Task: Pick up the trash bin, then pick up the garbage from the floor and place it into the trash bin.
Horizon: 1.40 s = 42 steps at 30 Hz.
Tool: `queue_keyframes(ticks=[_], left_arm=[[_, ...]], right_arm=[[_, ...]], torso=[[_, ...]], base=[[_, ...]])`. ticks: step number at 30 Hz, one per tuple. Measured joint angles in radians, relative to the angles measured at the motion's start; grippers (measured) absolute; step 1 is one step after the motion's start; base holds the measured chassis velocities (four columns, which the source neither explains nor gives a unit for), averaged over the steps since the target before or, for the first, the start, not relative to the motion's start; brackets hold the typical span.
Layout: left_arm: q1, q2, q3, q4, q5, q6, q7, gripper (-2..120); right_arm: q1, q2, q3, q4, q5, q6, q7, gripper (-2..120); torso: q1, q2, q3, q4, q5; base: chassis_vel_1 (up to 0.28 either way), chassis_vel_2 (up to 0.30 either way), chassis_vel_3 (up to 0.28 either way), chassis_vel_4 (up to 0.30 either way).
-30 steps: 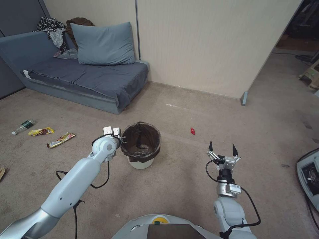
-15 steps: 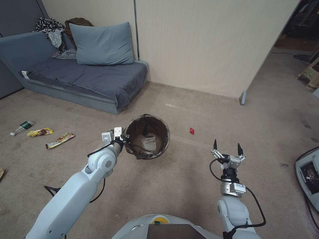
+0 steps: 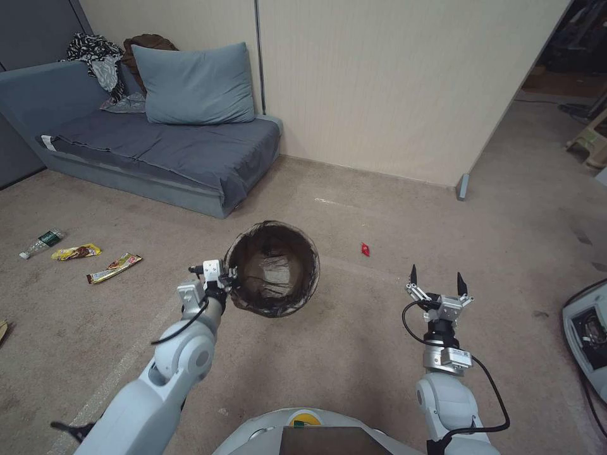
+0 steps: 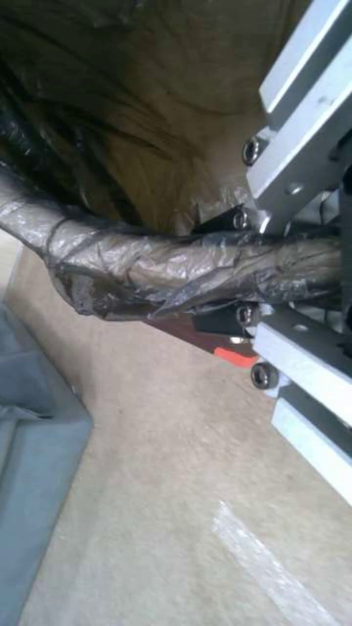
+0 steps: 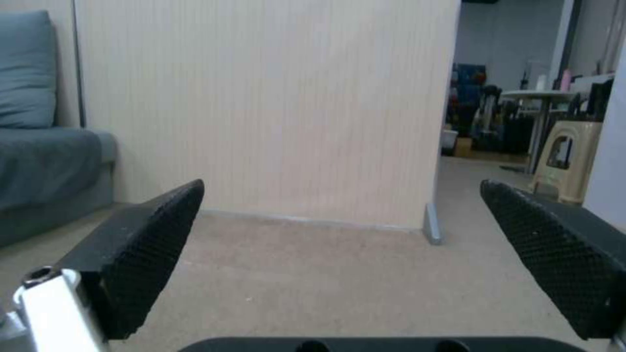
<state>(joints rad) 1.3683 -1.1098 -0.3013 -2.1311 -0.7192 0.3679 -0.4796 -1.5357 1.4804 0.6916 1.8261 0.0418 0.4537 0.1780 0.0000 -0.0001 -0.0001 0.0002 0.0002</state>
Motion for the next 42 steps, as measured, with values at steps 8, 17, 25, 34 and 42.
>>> queue_keyframes(ticks=[8, 17, 25, 34, 42], left_arm=[[0.100, -0.045, -0.007, -0.019, 0.096, -0.038, 0.033, 2], [0.140, -0.067, 0.000, -0.040, 0.133, -0.052, 0.040, 2], [0.205, -0.118, 0.033, -0.056, 0.229, -0.084, 0.057, 2], [0.225, -0.140, 0.055, -0.054, 0.268, -0.106, 0.064, 2], [0.219, -0.162, 0.049, -0.057, 0.269, -0.114, 0.059, 2]], right_arm=[[-0.001, 0.000, 0.003, 0.005, -0.005, -0.002, 0.001, 100], [-0.003, 0.003, 0.004, 0.010, -0.012, -0.003, 0.002, 100], [-0.014, 0.015, 0.014, 0.014, -0.042, 0.001, 0.009, 100], [-0.013, 0.018, 0.021, 0.015, -0.049, 0.009, 0.011, 100], [-0.011, 0.004, 0.027, 0.005, -0.047, 0.005, 0.011, 100]], torso=[[0.000, 0.000, 0.000, 0.0001, -0.0001], [0.000, 0.000, 0.000, -0.0001, -0.0001], [0.000, 0.000, 0.000, -0.0002, 0.0000], [0.000, 0.000, 0.000, -0.0002, -0.0001], [0.000, 0.000, 0.000, -0.0002, -0.0001]], base=[[0.000, 0.000, 0.000, 0.000], [0.000, 0.000, 0.000, 0.000], [0.000, 0.000, 0.000, 0.000], [0.000, 0.000, 0.000, 0.000], [0.000, 0.000, 0.000, 0.000]])
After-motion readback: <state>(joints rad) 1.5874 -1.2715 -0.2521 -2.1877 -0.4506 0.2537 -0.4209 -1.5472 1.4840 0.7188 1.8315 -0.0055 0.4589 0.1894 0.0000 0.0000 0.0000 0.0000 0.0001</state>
